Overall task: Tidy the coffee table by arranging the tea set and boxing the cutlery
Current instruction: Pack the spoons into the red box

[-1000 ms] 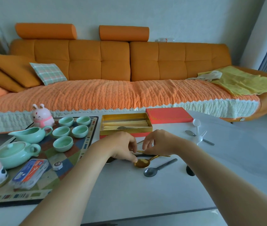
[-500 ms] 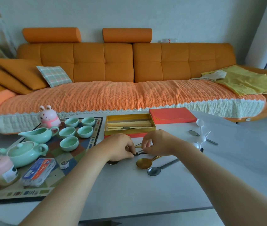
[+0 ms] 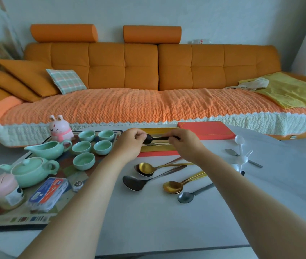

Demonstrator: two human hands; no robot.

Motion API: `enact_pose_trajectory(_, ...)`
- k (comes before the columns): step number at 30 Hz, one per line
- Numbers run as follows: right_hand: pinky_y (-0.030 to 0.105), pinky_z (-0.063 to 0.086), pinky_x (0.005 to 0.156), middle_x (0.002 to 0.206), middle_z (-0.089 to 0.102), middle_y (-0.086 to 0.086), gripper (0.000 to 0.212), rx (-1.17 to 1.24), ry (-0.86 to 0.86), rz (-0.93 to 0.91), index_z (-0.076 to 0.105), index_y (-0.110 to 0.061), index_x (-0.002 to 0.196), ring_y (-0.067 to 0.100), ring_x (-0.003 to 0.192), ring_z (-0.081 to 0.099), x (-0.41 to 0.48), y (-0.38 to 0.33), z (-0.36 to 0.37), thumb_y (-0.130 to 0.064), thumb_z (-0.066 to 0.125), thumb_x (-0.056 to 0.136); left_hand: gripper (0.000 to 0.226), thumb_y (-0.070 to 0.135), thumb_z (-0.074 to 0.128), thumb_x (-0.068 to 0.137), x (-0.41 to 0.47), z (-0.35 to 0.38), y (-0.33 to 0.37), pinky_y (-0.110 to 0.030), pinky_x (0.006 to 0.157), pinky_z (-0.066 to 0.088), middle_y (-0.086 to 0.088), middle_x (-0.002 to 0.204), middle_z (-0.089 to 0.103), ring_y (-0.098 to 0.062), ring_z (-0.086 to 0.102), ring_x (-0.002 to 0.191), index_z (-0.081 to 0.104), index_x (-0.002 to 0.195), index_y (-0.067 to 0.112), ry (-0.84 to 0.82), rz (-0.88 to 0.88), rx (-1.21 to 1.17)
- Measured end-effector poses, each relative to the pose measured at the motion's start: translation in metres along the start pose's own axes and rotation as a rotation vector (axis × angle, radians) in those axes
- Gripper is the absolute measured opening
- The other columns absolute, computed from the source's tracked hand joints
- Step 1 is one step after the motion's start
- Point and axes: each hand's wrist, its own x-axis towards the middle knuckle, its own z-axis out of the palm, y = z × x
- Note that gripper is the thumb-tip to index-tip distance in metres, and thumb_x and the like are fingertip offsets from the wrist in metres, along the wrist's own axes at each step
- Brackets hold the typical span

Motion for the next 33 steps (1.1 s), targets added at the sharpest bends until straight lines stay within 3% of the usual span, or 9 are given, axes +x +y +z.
enact_pose_trajectory(3,0.024,0.033,0.045,0.066,0.063,0.0,0.029,-0.084,0.104,0.022,0.073,-0.032,0.103,0.011,0.048,0.043,0.011,0.006,0.01,-0.017,0.049,0.097,0.015,0.031,0.049,0.101,0.005,0.008,-0.003,-0.028,0.076,0.04,0.008,0.103,0.061,-0.012,0.056,0.095,0.061,0.109,0.029,0.04,-0.019,0.05)
enact_pose_trajectory(6,0.025,0.035,0.06,0.066,0.063,-0.004,0.031,-0.156,0.162,0.105,0.072,-0.034,0.1,0.014,0.055,0.049,0.02,0.014,0.019,-0.018,0.046,0.097,0.027,0.023,0.051,0.1,0.007,0.014,-0.008,-0.031,0.093,0.041,0.001,0.125,0.057,-0.017,0.05,0.116,0.059,0.125,0.022,0.109,0.084,0.202)
enact_pose_trajectory(10,0.039,0.036,0.092,0.073,0.06,-0.01,0.036,-0.317,0.089,0.161,0.069,-0.034,0.104,0.02,0.087,0.053,0.025,0.023,0.026,-0.018,0.037,0.099,0.034,0.022,0.049,0.101,0.009,0.023,-0.013,-0.035,0.106,0.035,0.005,0.135,0.05,-0.018,0.041,0.128,0.057,0.133,0.02,-0.065,0.236,0.364)
enact_pose_trajectory(12,0.042,0.032,0.097,0.089,0.061,-0.007,0.038,-0.374,0.055,0.151,0.068,-0.033,0.107,0.022,0.103,0.048,0.026,0.023,0.028,-0.018,0.034,0.098,0.035,0.025,0.049,0.101,0.009,0.028,-0.016,-0.037,0.106,0.038,0.006,0.136,0.049,-0.018,0.044,0.127,0.058,0.135,0.021,-0.169,0.234,0.387)
enact_pose_trajectory(15,0.042,0.033,0.097,0.112,0.06,-0.005,0.039,-0.462,0.074,0.072,0.068,-0.031,0.111,0.022,0.111,0.047,0.027,0.025,0.027,-0.013,0.037,0.096,0.039,0.028,0.049,0.1,0.009,0.03,-0.017,-0.039,0.106,0.04,0.008,0.141,0.045,-0.018,0.046,0.127,0.054,0.138,0.022,-0.229,0.196,0.385)
enact_pose_trajectory(19,0.041,0.041,0.096,0.115,0.064,-0.003,0.042,-0.395,-0.04,-0.094,0.068,-0.024,0.118,0.022,0.11,0.053,0.022,0.027,0.027,-0.009,0.039,0.092,0.04,0.023,0.05,0.099,0.008,0.027,-0.012,-0.036,0.105,0.04,0.008,0.14,0.046,-0.017,0.045,0.127,0.053,0.139,0.025,-0.22,0.202,0.344)
enact_pose_trajectory(27,0.039,0.03,0.11,0.138,0.054,-0.002,0.041,-0.585,-0.14,-0.114,0.056,-0.021,0.134,0.021,0.128,0.043,0.012,0.032,0.021,-0.019,0.038,0.097,0.057,0.03,0.052,0.099,0.001,0.026,-0.008,-0.041,0.116,0.028,0.005,0.156,0.034,-0.021,0.032,0.141,0.032,0.152,0.03,-0.307,0.207,0.452)
enact_pose_trajectory(30,0.043,0.038,0.102,0.129,0.058,-0.001,0.041,-0.503,-0.033,-0.177,0.062,-0.022,0.126,0.022,0.12,0.047,0.01,0.029,0.017,-0.011,0.046,0.09,0.051,0.028,0.056,0.096,-0.002,0.024,-0.003,-0.039,0.114,0.028,0.007,0.148,0.039,-0.017,0.03,0.137,0.043,0.145,0.027,-0.202,0.286,0.458)
enact_pose_trajectory(33,0.038,0.049,0.079,0.1,0.06,-0.001,0.035,-0.433,0.077,-0.285,0.073,-0.022,0.102,0.022,0.094,0.054,0.004,0.02,0.008,-0.002,0.052,0.081,0.035,0.027,0.06,0.092,-0.007,0.021,0.005,-0.034,0.1,0.039,0.008,0.125,0.05,-0.015,0.04,0.12,0.057,0.127,0.026,-0.108,0.384,0.456)
